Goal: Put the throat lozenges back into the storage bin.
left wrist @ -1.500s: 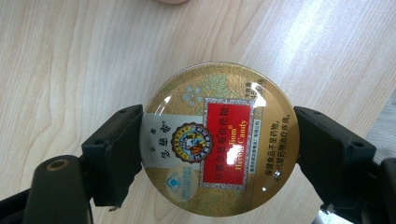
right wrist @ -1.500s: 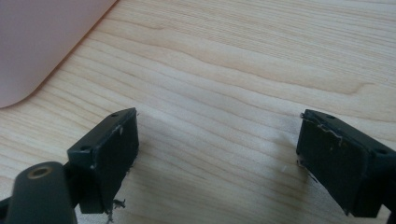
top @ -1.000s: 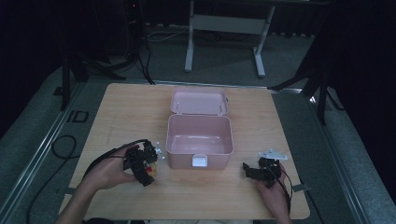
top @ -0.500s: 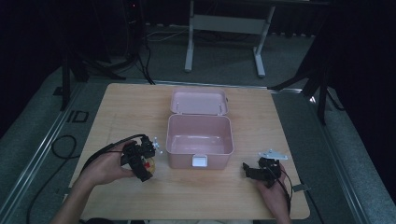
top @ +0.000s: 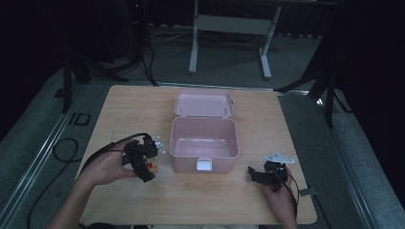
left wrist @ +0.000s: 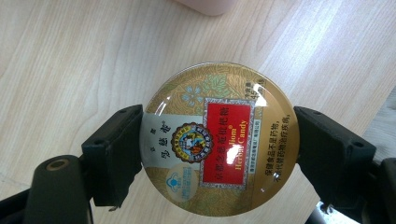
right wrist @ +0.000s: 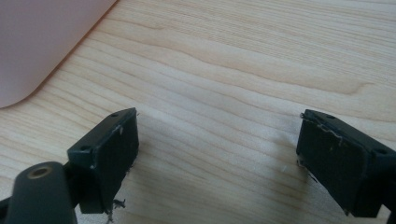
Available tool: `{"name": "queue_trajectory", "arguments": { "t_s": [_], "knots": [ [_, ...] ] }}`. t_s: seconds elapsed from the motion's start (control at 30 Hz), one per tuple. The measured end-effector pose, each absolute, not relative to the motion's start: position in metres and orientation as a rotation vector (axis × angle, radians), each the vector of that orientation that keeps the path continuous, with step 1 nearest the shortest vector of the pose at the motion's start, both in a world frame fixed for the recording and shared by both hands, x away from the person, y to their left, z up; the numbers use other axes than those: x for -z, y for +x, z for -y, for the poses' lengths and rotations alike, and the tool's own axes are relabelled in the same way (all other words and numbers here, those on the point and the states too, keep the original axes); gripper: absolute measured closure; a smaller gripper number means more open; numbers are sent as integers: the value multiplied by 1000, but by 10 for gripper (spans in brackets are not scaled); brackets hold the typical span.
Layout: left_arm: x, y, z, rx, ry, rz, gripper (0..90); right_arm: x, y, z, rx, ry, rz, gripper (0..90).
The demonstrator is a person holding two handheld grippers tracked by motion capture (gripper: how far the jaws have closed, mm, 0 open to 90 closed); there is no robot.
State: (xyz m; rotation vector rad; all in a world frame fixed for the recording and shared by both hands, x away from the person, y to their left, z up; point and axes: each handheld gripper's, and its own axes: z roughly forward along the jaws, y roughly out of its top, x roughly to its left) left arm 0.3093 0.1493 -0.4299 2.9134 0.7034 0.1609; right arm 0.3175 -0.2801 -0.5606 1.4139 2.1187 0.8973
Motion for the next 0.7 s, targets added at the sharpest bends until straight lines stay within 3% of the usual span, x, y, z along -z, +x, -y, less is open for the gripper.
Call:
{"name": "queue_trajectory", "arguments": {
  "t_s": [0.7],
  "knots": [
    [418,316,-150,-178,2919,-699,207,561,318,280,-898,1414,-2118,128]
  ]
}}
